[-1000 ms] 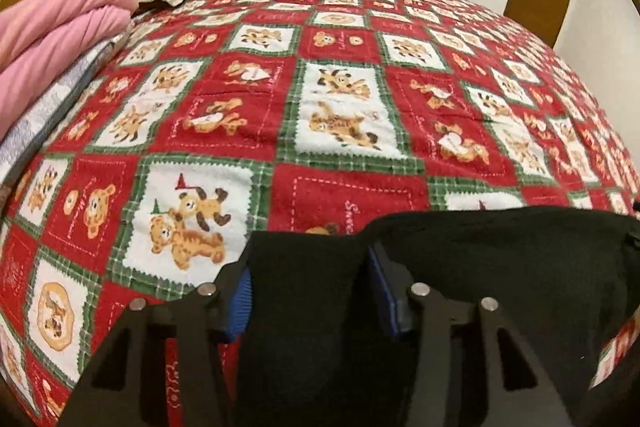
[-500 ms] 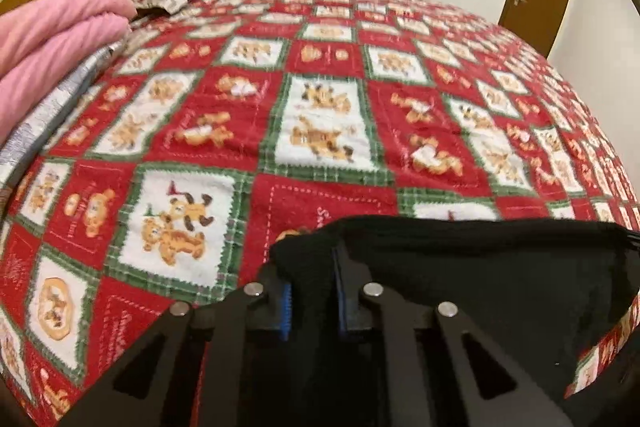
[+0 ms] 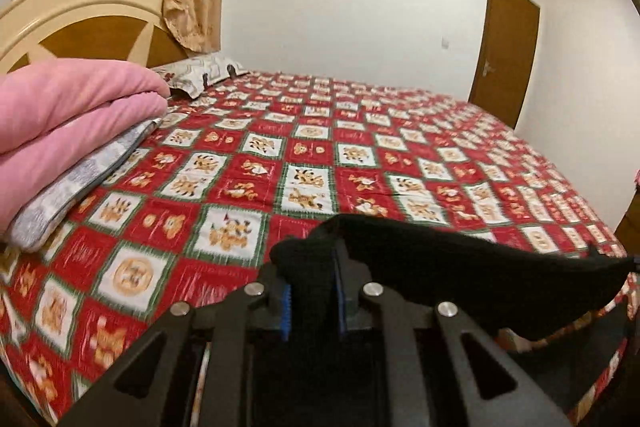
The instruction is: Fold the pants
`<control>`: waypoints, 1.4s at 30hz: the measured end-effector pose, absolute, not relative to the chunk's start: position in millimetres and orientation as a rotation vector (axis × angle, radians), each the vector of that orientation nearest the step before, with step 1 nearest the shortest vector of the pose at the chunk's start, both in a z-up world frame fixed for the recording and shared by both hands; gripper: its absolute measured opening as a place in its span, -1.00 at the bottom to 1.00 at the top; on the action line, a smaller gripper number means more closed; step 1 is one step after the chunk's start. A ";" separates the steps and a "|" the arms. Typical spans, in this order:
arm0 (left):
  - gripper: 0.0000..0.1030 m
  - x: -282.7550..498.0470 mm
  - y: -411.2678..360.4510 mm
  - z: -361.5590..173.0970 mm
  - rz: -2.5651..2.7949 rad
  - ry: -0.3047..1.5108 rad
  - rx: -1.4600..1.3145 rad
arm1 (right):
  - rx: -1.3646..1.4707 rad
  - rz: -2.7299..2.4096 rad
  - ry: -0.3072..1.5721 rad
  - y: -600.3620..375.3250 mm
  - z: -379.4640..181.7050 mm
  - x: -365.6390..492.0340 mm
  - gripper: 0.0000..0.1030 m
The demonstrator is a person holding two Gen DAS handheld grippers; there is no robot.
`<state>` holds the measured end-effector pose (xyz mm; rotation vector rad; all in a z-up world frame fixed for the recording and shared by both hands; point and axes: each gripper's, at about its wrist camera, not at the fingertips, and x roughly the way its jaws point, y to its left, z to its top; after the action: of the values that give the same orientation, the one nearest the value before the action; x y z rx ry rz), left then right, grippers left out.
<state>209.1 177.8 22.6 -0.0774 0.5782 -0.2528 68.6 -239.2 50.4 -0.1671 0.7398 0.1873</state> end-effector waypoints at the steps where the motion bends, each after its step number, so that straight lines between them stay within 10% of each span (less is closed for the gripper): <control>1: -0.66 197.8 182.7 20.9 -0.256 0.568 -0.087 | -0.178 0.190 0.739 -235.8 46.2 59.1 -0.89; 16: -0.39 119.1 199.5 -66.8 -0.182 0.636 -0.019 | -0.281 0.169 0.879 -196.9 -75.8 -15.8 -0.89; 21: 0.76 111.3 215.7 -77.2 -0.085 0.620 0.004 | -0.402 0.115 0.848 -186.2 -98.4 -23.5 -0.88; 24: 1.00 103.6 236.9 -74.5 -0.083 0.625 -0.020 | -0.439 0.101 0.844 -182.8 -99.0 -25.9 -0.77; 30: 1.00 90.5 247.5 -69.5 -0.100 0.623 0.061 | -0.379 0.146 0.834 -185.9 -77.2 -32.4 -0.08; 42: 1.00 55.9 266.3 -71.4 -0.168 0.758 -0.031 | -0.188 0.245 0.704 -141.7 -33.2 -1.2 -0.07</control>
<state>55.9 266.3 -71.4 -0.0309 0.7585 -0.1683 -1.2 -141.7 -33.2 -0.1881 0.7041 0.2449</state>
